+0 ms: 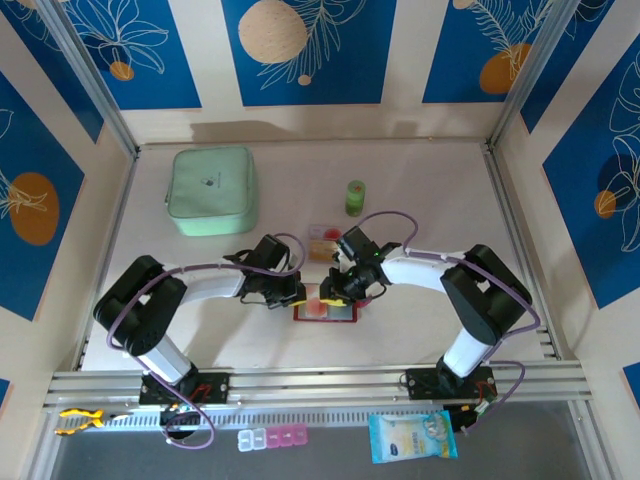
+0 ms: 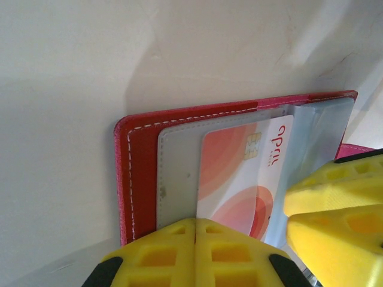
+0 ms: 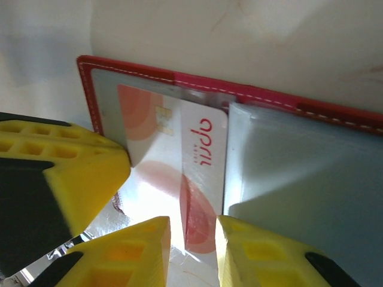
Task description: Take the credit cards out of the card holder
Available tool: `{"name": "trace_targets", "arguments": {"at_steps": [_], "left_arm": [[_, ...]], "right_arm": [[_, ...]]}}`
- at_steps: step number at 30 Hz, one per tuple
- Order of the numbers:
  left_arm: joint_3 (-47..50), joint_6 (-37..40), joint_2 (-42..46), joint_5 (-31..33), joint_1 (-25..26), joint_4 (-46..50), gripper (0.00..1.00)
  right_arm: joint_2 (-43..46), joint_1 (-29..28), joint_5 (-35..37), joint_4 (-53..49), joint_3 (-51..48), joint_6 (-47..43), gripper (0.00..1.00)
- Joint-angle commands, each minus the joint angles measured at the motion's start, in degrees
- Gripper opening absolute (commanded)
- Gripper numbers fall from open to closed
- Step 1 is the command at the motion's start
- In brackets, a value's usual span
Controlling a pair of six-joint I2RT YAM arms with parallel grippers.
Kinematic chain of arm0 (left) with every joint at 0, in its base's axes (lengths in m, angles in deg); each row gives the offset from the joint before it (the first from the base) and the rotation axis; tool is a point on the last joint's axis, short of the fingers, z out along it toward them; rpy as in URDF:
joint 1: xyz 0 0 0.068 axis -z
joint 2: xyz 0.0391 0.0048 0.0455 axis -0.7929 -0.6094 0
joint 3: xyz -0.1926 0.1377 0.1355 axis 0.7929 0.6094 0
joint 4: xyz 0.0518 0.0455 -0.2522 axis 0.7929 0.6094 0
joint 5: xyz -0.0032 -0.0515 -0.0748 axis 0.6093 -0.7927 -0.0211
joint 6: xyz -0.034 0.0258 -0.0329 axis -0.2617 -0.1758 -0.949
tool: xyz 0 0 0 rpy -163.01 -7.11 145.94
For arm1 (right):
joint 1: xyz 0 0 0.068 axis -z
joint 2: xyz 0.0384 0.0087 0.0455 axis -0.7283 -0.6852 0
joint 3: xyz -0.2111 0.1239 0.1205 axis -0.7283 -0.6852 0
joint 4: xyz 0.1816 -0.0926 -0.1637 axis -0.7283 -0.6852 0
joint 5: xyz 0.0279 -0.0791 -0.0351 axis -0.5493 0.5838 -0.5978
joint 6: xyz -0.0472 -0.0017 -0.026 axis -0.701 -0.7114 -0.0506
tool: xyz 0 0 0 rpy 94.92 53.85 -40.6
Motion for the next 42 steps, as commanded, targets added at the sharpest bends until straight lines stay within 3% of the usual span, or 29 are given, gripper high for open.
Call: {"name": "trace_targets", "arguments": {"at_steps": [1, 24, 31, 42], "left_arm": [[0.7, 0.1, -0.2, 1.3, 0.4, 2.3, 0.02], [0.7, 0.0, 0.1, 1.4, 0.4, 2.6, 0.02], [1.1, -0.1, 0.8, 1.9, 0.4, 2.8, 0.02], [1.2, 0.0, 1.3, 2.1, 0.3, 3.3, 0.02]], "right_arm": [[-1.3, 0.3, -0.2, -0.3, -0.9, -0.6, 0.29], [1.3, 1.2, -5.3, 8.2, -4.6, 2.7, 0.19], [3.0, 1.6, -2.5, 4.9, -5.3, 1.2, 0.12], [7.6, 2.6, 0.3, -1.3, -6.3, -1.3, 0.12]]}}
